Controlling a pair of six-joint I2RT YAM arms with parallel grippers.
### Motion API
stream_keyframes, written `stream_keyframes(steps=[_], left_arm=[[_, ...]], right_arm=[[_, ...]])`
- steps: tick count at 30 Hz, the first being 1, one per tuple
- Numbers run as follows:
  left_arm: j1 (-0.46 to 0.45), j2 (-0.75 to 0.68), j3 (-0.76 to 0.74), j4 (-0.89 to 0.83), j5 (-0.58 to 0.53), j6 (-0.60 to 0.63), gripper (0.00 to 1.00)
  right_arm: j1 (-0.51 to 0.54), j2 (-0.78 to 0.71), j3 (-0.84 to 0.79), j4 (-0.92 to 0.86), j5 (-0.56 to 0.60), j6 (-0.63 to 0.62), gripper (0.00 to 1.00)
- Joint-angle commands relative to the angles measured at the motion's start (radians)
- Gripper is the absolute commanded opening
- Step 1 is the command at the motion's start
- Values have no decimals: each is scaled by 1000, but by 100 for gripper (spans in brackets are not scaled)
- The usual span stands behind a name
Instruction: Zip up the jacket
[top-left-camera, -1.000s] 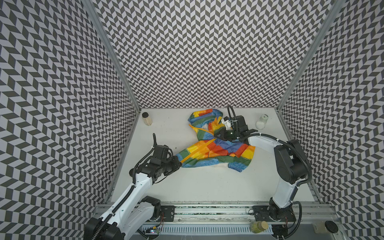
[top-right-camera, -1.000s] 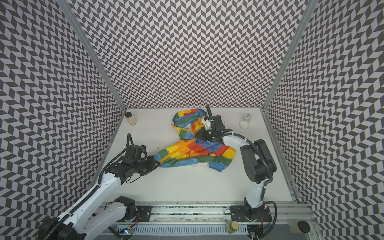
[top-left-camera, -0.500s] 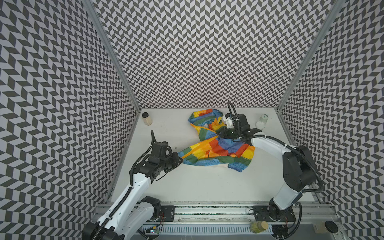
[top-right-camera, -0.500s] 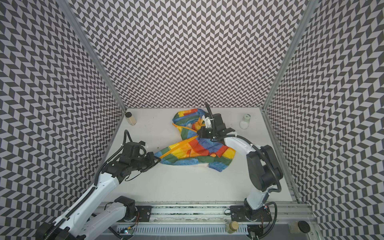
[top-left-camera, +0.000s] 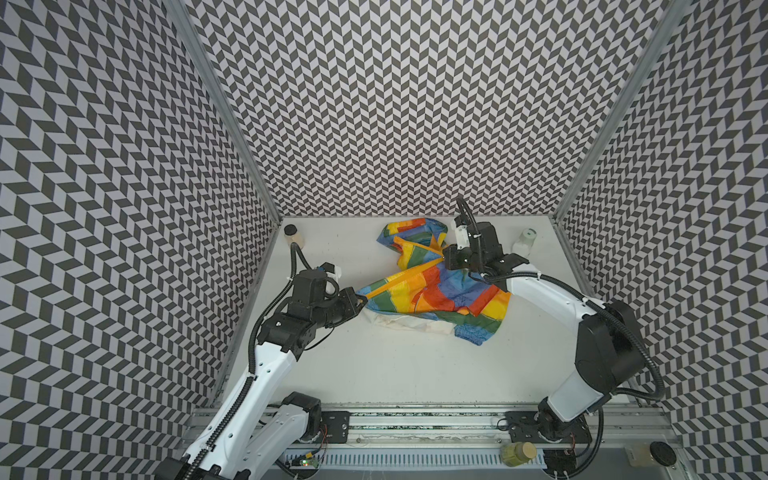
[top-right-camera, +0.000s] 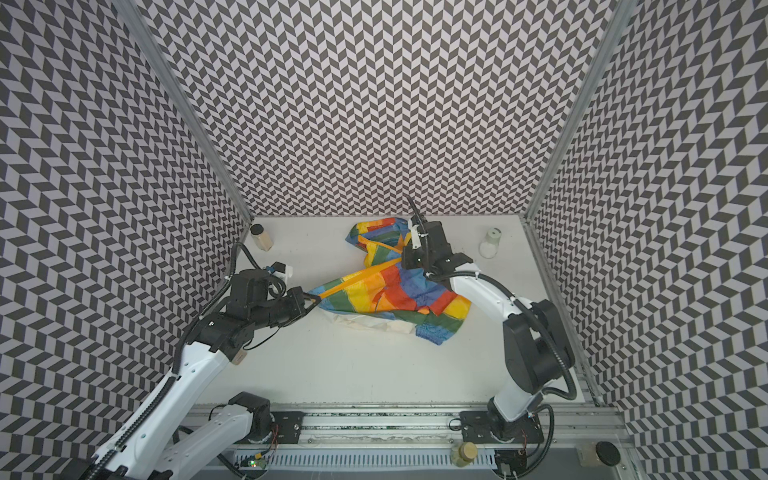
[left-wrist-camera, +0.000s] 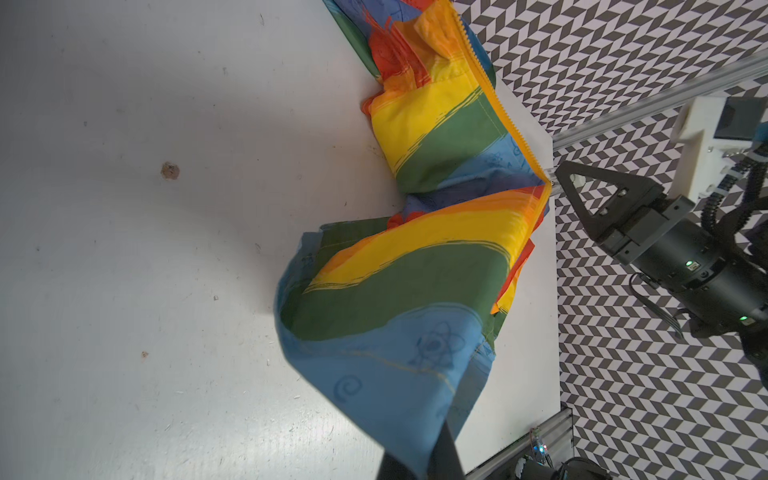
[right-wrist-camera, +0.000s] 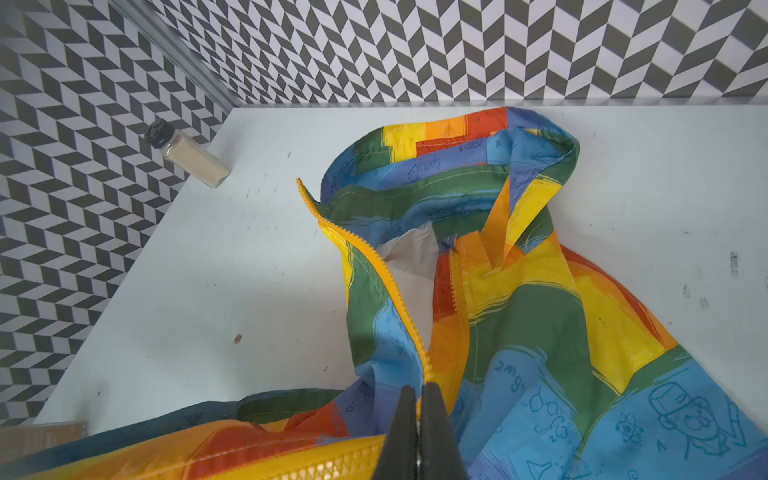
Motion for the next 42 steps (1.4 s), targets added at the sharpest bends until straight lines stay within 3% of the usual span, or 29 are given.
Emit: stream_keyframes(steps=[1,9,15,23,30,34,37,42], left_arm=[[36,-22,30,-58,-42,24,0],[130,-2,90,-81,-129,70,0],[167,102,188,13,-215,87,0],[170,387,486,151,-326,123,0],[180,684,906,95,-354,168,0],[184,774,1060,48,-349,186,0],[185,782,1067,45,-350,196,0],[183,720,901,94,-273,162,0]], right_arm=[[-23,-20,44,45,142,-43,0],[-53,-20,100,34,206,-43,0],[-110,-60,131,25,224,-36,0],[-181,-90,159,-2,227,-14,0],[-246,-134,142,-10,227,11,0],[-282,-160,123,-13,214,26,0],[-295,-173,105,-13,199,32,0],[-295,-169,46,15,63,79,0]])
